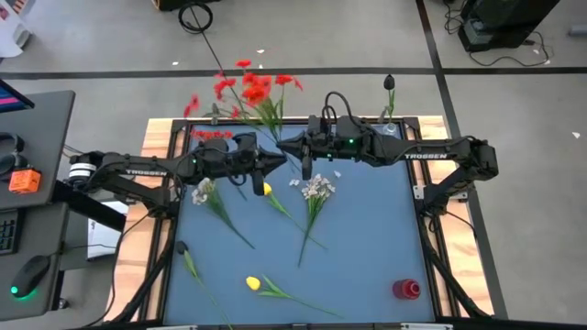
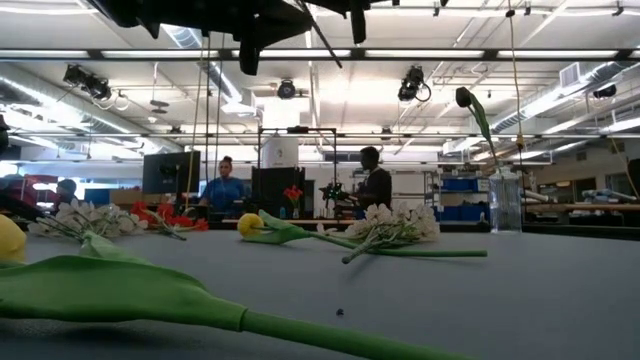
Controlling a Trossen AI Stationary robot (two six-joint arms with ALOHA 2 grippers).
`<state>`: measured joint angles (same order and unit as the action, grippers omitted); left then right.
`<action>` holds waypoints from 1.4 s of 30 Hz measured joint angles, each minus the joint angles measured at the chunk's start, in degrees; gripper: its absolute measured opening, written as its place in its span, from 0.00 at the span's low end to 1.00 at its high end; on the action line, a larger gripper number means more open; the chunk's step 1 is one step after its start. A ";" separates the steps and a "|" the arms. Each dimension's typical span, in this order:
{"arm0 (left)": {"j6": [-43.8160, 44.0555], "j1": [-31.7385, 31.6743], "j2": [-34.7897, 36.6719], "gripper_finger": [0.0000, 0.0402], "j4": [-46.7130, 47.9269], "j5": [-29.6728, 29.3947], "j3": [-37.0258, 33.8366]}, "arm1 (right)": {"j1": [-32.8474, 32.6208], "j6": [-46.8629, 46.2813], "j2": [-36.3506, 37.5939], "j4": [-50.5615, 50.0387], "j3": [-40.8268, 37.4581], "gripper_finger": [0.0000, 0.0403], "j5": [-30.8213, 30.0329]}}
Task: Sort flowers into vase by color
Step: Put the right red flowers into the transparent vase
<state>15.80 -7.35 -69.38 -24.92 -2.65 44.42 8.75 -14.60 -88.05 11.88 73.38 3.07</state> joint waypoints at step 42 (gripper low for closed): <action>-7.60 -0.28 -3.26 0.03 3.72 12.86 3.28 | 3.51 -7.80 1.21 -9.88 0.02 0.82 21.83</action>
<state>8.20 -7.63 -72.65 -21.19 10.21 47.71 12.26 -22.40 -86.84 2.00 73.41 24.91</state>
